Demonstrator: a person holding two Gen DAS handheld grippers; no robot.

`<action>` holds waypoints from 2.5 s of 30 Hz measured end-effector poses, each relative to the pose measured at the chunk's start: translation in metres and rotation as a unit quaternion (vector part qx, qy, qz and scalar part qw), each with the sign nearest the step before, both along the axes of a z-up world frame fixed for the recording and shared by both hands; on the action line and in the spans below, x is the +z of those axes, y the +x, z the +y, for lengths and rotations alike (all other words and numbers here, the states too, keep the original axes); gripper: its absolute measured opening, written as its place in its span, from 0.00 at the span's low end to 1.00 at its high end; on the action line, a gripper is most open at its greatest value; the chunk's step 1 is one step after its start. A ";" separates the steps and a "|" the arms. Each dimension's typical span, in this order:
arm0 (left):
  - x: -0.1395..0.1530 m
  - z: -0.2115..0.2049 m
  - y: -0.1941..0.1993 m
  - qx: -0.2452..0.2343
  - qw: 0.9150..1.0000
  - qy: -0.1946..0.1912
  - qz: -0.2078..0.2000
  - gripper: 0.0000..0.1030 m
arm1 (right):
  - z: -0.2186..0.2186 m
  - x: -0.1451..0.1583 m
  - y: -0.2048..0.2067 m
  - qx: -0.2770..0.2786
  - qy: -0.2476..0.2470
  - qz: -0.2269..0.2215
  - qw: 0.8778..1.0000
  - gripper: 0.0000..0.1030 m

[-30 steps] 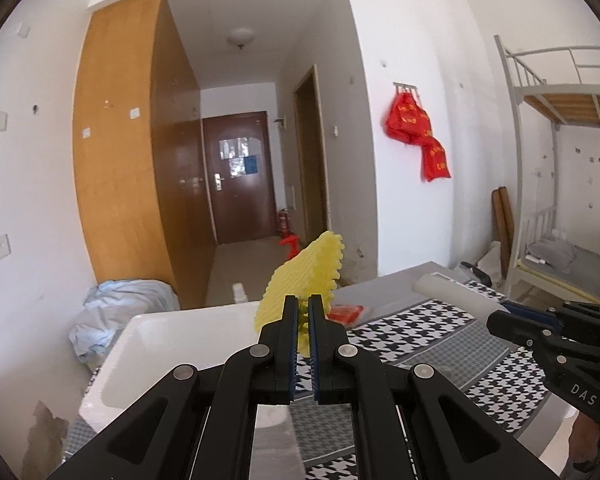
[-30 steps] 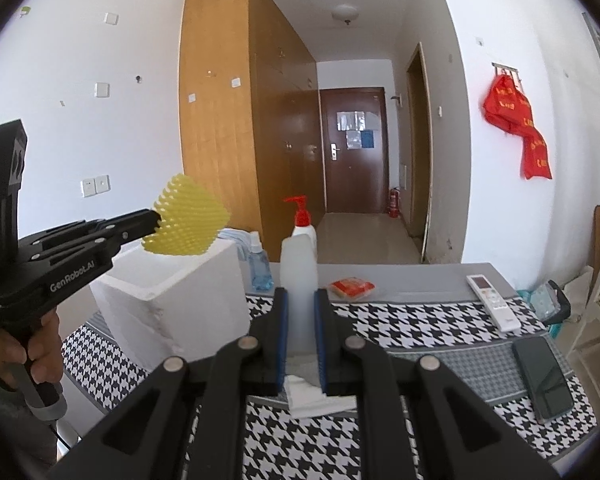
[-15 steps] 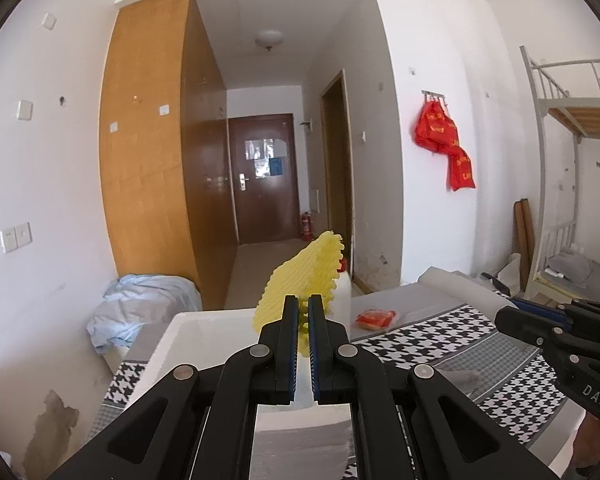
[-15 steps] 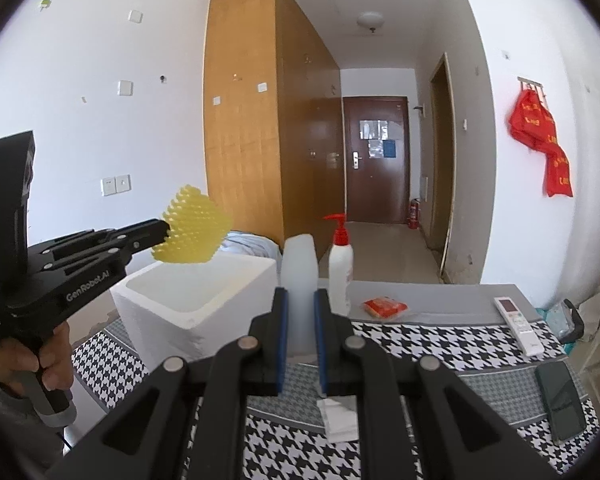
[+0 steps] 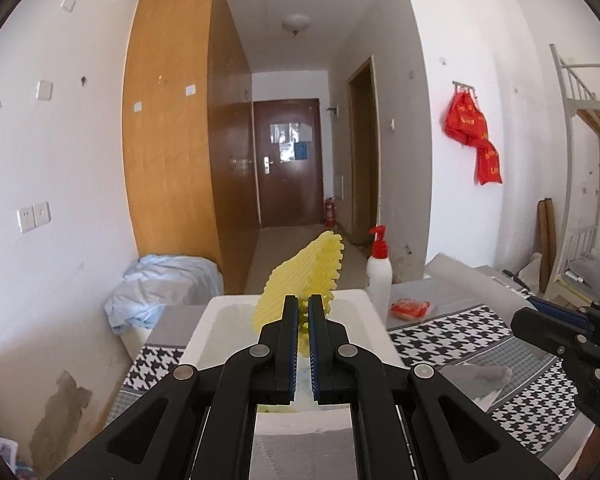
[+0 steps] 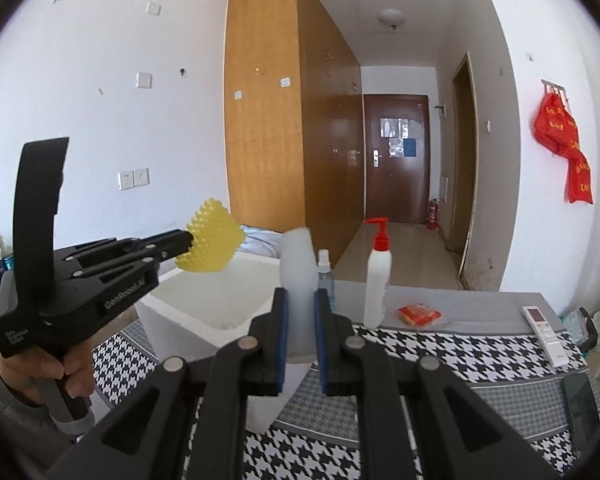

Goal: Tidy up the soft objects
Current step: 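Carry the yellow sponge with the left gripper over the foam box while the right gripper carries the white tube, then open the left gripper to drop the sponge into the box, then lower the white tube into the box and open the right gripper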

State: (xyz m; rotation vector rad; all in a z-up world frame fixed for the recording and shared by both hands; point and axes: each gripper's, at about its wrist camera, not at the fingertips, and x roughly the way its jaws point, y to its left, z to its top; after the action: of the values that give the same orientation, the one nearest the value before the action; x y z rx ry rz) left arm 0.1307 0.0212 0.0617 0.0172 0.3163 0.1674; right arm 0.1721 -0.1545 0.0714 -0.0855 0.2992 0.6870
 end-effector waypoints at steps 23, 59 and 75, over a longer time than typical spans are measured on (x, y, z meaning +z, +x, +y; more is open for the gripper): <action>-0.021 0.026 0.035 0.013 0.998 -0.015 0.067 0.34 | 0.025 -0.004 0.017 -0.006 -0.019 0.013 1.000 0.15; -0.005 0.081 -0.021 0.067 0.997 -0.023 -0.011 0.99 | 0.081 0.003 0.017 0.012 -0.039 0.013 0.999 0.15; -0.009 0.099 -0.032 0.089 0.996 -0.022 -0.012 0.99 | 0.108 0.000 0.028 0.027 -0.041 0.033 0.998 0.15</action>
State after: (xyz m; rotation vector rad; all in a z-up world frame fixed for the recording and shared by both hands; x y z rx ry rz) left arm 0.0990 0.1205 0.0522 -0.0565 0.2972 0.3381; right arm 0.2005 -0.0467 0.0709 -0.1505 0.3894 0.7314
